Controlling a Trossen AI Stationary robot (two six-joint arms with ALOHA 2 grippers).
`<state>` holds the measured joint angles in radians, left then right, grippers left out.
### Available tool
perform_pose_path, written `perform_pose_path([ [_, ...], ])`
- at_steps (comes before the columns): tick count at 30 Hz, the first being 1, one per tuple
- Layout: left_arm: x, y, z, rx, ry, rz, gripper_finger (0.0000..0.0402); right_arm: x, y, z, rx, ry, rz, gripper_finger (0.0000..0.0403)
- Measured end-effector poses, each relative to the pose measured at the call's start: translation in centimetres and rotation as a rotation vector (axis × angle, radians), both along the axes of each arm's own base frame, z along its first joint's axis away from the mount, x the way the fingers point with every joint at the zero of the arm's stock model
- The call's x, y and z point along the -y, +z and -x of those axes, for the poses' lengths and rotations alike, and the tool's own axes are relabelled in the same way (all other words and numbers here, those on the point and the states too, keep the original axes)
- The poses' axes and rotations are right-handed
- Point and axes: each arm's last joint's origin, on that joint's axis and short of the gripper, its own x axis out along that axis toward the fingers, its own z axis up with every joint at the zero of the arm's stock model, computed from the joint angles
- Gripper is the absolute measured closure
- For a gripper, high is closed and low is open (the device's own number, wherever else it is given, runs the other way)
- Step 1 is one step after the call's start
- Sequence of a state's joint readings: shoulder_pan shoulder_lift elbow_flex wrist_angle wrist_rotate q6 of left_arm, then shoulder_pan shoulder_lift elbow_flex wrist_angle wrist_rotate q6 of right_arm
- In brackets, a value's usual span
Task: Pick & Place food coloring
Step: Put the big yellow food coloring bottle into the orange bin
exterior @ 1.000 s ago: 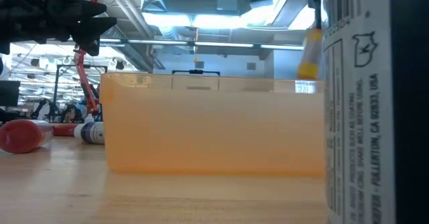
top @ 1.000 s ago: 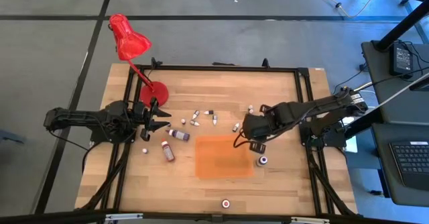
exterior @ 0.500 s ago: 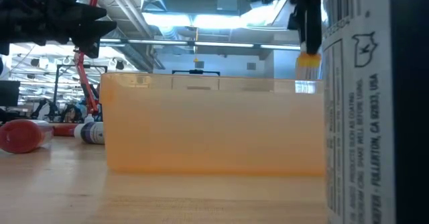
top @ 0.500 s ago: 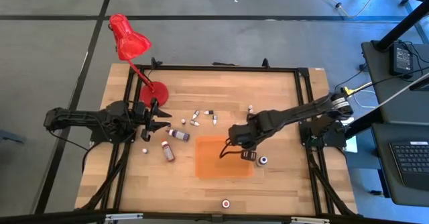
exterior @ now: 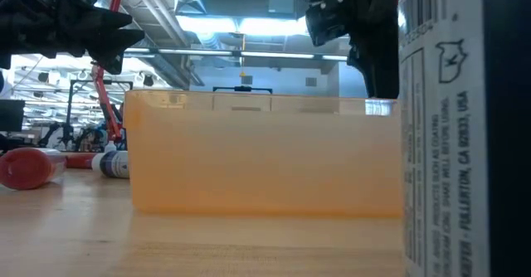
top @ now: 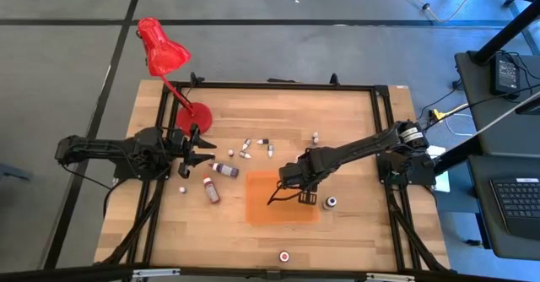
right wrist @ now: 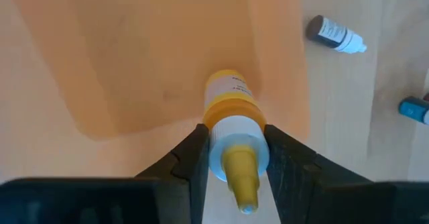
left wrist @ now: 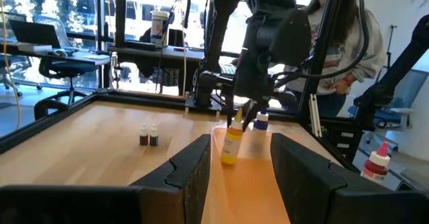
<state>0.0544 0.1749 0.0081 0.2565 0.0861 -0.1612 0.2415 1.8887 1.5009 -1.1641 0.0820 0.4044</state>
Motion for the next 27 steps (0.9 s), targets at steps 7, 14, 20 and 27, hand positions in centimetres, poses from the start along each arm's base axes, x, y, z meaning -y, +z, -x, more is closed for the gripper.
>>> perform_pose_path([
  [7, 0.0, 0.01, 0.0, 0.0, 0.0, 0.0, 0.0249, 0.1, -0.05, -0.11, 0.011, 0.018, 0.03, 0.0255],
  [14, 0.0, 0.01, 0.0, 0.001, 0.0, 0.0, 0.0249, 0.08, -0.05, -0.13, 0.011, 0.022, 0.024, 0.0239],
  [20, 0.0, 0.02, 0.0, 0.002, 0.0, 0.0, 0.0249, 0.08, -0.05, -0.13, 0.011, 0.022, 0.023, 0.0226],
  [27, 0.0, 0.09, 0.01, 0.009, 0.0, 0.0, 0.0249, 0.14, -0.02, -0.1, 0.011, 0.022, 0.044, 0.0185],
])
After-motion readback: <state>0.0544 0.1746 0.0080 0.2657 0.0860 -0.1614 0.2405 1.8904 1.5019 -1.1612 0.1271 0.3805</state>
